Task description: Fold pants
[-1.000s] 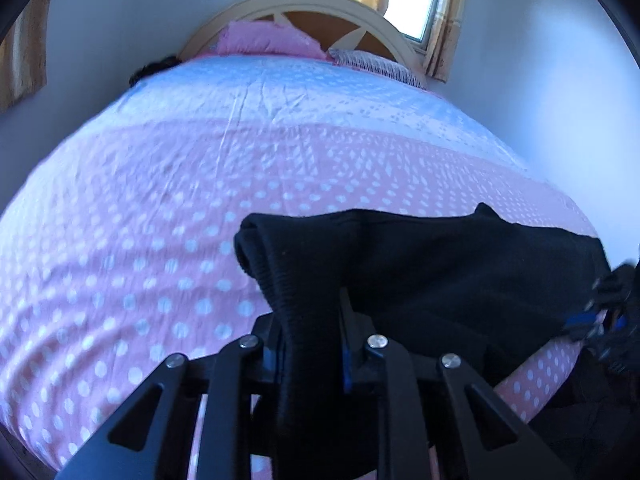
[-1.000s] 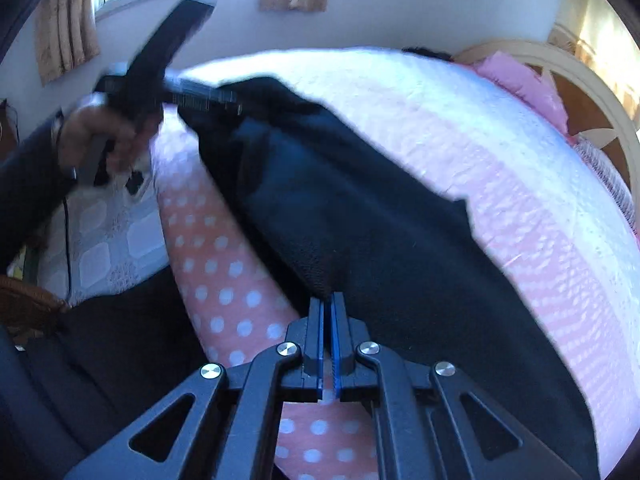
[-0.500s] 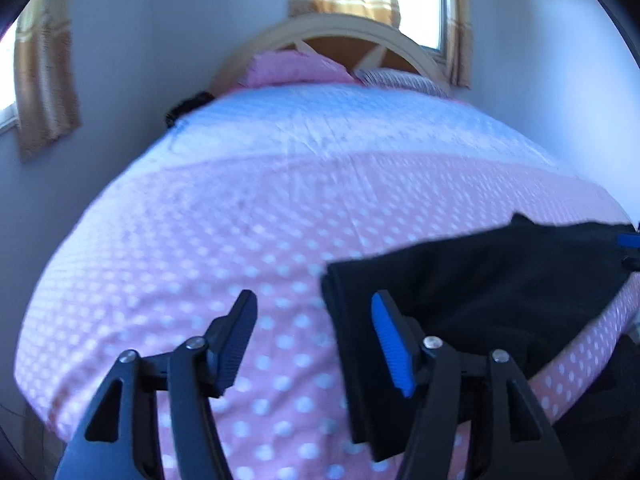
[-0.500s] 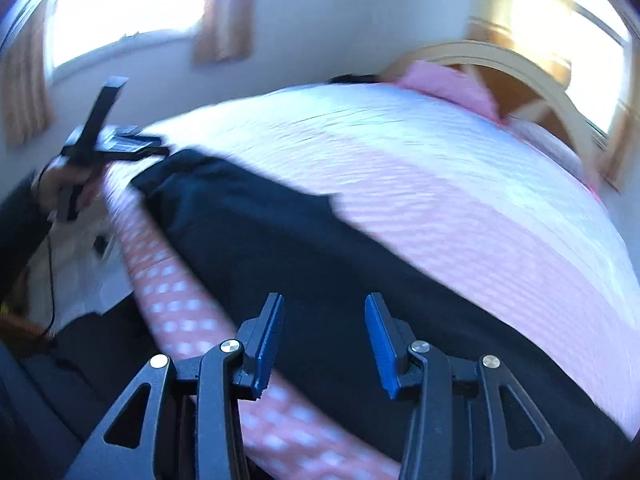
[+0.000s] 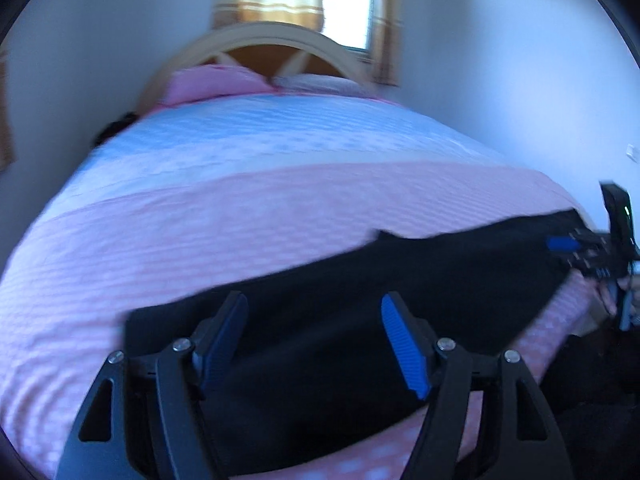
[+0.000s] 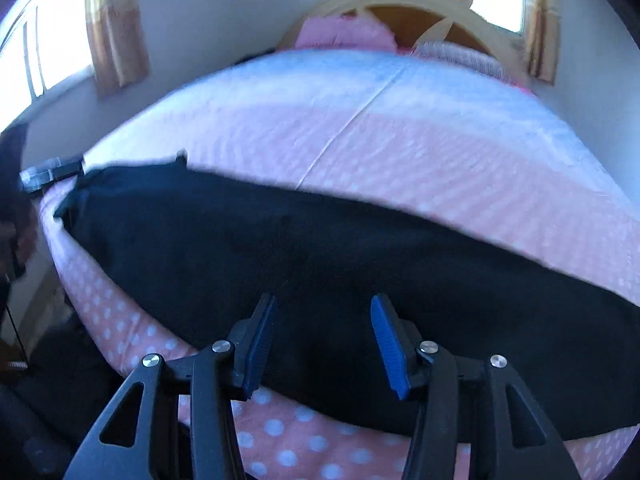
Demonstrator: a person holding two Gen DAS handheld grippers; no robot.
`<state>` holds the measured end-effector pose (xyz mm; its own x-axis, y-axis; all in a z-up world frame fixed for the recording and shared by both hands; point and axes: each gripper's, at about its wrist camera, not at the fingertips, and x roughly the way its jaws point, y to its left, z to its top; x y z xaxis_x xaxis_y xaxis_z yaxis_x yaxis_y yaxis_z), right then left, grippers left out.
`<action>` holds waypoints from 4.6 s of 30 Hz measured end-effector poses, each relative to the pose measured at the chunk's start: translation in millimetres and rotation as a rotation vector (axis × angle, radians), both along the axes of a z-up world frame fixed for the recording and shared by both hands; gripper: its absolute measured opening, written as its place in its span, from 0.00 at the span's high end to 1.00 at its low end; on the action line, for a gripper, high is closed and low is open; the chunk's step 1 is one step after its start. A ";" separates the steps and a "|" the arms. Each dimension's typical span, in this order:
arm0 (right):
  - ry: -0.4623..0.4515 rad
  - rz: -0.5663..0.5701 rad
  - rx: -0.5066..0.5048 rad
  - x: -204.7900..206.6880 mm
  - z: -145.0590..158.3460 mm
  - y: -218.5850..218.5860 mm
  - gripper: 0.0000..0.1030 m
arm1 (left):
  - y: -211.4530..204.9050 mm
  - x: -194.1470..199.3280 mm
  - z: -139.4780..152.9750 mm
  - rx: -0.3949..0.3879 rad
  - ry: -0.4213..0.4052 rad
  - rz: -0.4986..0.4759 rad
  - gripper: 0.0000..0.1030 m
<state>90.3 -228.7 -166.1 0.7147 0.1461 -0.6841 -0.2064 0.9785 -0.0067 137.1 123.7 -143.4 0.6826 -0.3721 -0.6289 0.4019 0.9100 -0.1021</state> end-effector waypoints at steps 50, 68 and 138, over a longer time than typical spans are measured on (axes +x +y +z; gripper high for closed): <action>0.039 -0.569 0.012 -38.3 31.2 -259.1 0.51 | -177.5 16.8 -35.6 0.231 0.127 -0.181 0.16; 0.107 -0.665 0.413 -96.5 -16.8 -335.4 0.49 | -180.0 18.9 -38.2 0.221 0.125 -0.183 0.08; -0.252 -0.449 0.108 -91.5 40.2 -141.7 0.49 | -234.8 20.1 26.8 -0.227 0.293 -0.350 0.89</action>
<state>-1.2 -370.4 -125.9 0.8636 -0.1519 -0.4808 0.2282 0.9680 0.1041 157.2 -111.0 -116.6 0.2997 -0.6963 -0.6522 0.6036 0.6678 -0.4355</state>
